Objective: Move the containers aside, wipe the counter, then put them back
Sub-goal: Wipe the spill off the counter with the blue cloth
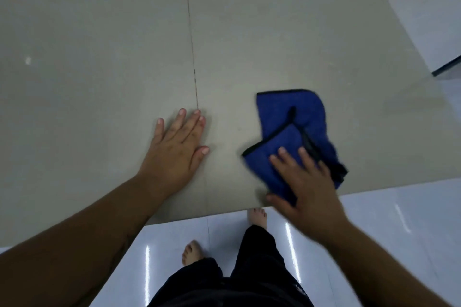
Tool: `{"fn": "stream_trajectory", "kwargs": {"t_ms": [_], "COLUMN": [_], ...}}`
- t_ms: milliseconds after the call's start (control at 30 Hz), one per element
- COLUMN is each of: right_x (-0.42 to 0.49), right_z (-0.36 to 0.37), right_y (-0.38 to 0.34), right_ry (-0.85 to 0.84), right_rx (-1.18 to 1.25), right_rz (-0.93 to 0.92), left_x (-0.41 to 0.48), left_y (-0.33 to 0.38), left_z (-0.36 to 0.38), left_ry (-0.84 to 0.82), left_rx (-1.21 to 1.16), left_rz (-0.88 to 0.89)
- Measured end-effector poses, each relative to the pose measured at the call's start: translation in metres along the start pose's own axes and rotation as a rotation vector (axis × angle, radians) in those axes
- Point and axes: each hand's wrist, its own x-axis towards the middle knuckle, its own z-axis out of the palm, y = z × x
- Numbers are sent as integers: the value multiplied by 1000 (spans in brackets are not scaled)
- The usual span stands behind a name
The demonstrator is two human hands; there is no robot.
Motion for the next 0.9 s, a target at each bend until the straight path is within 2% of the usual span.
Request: {"fn": "stream_trajectory", "kwargs": {"t_ms": [67,133,267,367,533,667,800,833,900], "right_x": [-8,12,78,109,115,110,112,113,116], "right_z": [10,12,11,8,5,-2,-30,-36,-44], "right_y": [-49,-73,-60,-44,-38,-39,-13,-3,11], "right_ry": [-20,-22,-25,-30,94,114,205,189,44], "right_rx": [-45,-142,-174,-136,-51,14,327,362,337], "right_rz": [8,99,381,489,469,430,365,351,367], "left_x": [-15,-24,-28,-26,-27,-27,-9,2,31], "left_y": [-16,-30,-38,-39,-42,-40,-25,-14,11], "left_z": [-1,-2,-5,-4,1,1,-13,-19,-30], "left_ry": [-12,-18,-12,12,17,12,52,66,29], "left_rx": [-4,-10,-24,-60,-60,-69,-175,-207,-256], "left_rz": [-41,-75,-74,-80,-83,-80,-157,-147,-97]}}
